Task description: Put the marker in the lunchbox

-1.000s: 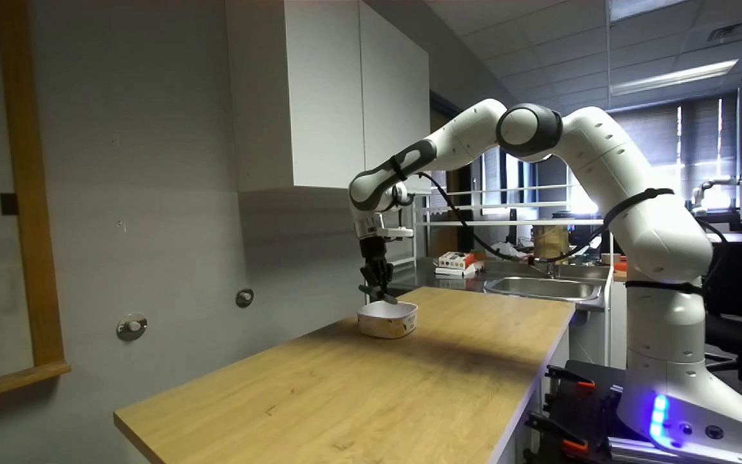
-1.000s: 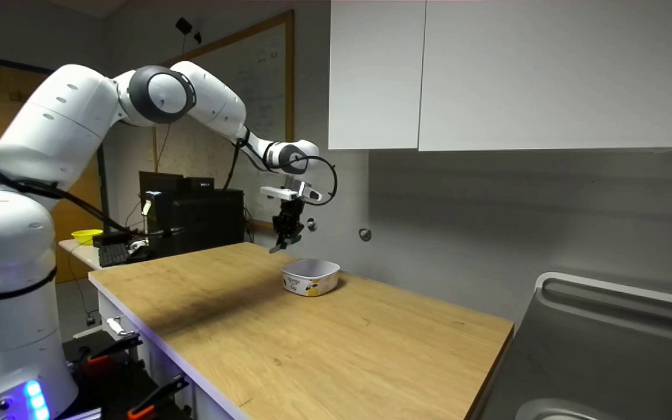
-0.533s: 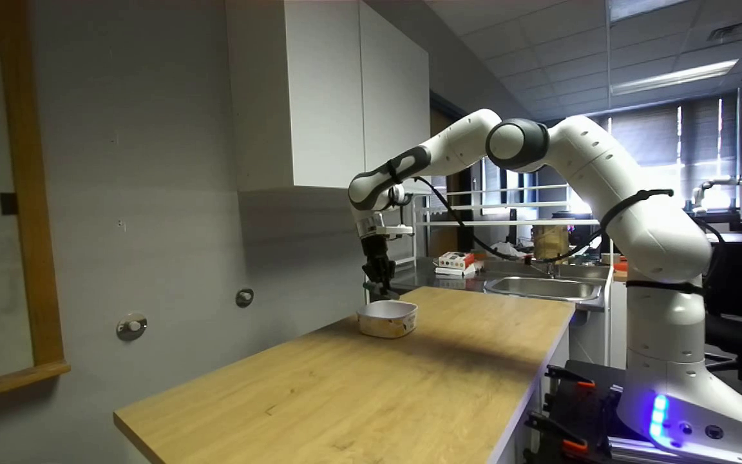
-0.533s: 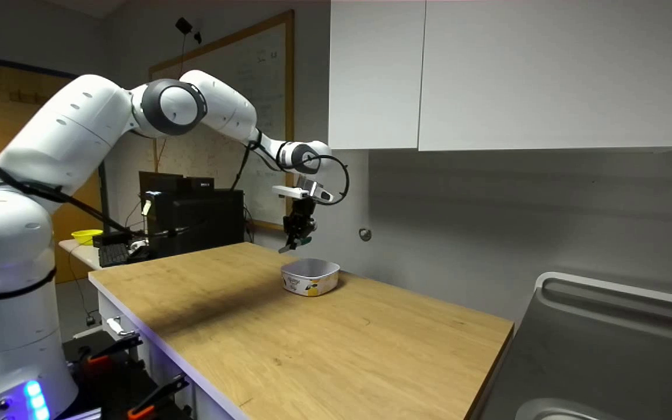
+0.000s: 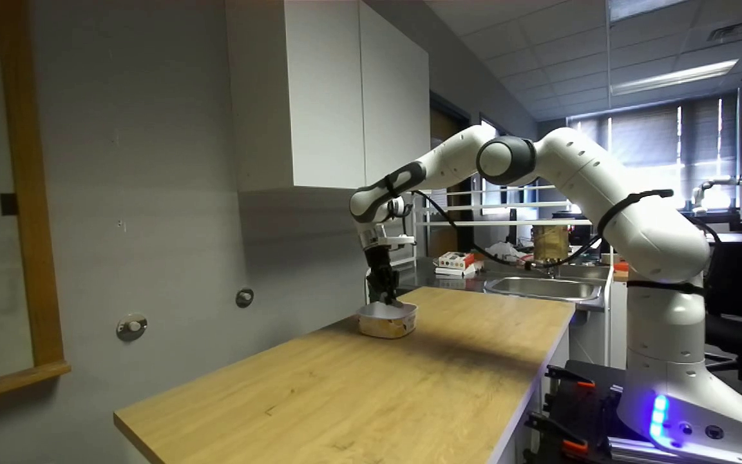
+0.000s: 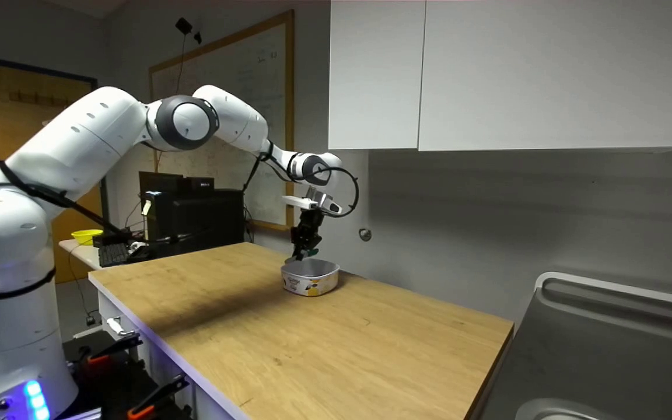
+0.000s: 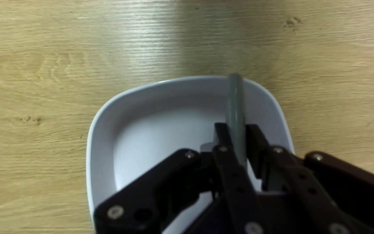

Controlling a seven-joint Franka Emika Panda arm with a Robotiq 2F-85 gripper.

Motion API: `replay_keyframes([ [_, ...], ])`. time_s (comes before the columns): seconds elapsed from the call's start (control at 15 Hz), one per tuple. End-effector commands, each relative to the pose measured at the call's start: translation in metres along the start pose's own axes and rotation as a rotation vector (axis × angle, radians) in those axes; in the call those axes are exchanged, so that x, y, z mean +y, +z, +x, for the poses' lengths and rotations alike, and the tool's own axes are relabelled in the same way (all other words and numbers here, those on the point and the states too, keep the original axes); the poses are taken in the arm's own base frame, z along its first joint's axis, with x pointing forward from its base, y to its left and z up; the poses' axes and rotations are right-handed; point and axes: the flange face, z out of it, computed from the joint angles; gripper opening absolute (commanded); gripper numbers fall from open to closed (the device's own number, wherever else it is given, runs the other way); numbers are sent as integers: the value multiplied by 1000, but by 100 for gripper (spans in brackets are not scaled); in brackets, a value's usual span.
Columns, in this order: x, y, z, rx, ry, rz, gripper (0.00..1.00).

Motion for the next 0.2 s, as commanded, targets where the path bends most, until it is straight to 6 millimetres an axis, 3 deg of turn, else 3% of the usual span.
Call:
replay_keyframes([
  [0.0, -1, 9, 13, -37, 6, 6, 8],
  [0.13, -2, 13, 16, -34, -7, 8, 8],
])
